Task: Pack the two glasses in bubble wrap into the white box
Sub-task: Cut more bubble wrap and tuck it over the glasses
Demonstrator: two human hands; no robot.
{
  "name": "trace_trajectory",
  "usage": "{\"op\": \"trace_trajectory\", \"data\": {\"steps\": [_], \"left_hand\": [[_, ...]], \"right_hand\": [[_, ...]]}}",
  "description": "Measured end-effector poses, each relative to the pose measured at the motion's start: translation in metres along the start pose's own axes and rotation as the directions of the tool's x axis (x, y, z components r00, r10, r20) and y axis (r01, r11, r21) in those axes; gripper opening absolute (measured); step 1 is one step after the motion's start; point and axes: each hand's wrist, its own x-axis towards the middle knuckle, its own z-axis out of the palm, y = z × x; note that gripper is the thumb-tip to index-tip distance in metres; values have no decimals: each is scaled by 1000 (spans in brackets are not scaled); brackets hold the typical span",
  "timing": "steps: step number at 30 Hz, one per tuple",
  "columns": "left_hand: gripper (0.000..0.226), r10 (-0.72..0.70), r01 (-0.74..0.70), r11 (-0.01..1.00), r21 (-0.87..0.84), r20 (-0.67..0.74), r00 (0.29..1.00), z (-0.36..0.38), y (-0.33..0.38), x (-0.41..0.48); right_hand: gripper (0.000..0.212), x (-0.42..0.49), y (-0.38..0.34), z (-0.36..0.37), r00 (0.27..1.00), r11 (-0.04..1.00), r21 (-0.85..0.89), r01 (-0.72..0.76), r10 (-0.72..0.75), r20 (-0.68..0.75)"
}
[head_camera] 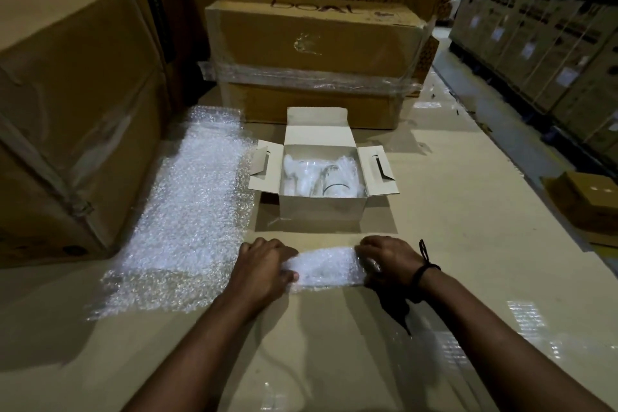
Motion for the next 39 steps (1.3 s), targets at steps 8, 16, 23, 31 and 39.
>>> {"op": "trace_trajectory", "data": {"steps": [8,16,23,31,39], "left_hand": [[38,9,-99,943,-318,-273,962,-46,-21,42],[21,-3,-140,968,-208,-570,822,-98,-46,134],[21,12,-122,973,-196,-485,875,-94,-50,204],[21,351,-306,924,231,-191,917,-89,-57,247],[37,372,-399,861,314,146,917,-90,-51,255]], "right_hand": [[51,2,-41,-1,968,932,363,-8,98,-232],[34,51,-90,-36,756,975,184,127,25,-654],[37,93,-96,-72,853,994,111,-27,80,-516],[44,136,-87,-73,985,997,69,-19,31,-172],[36,142,-77,-83,996,944,327,-51,23,89]]}}
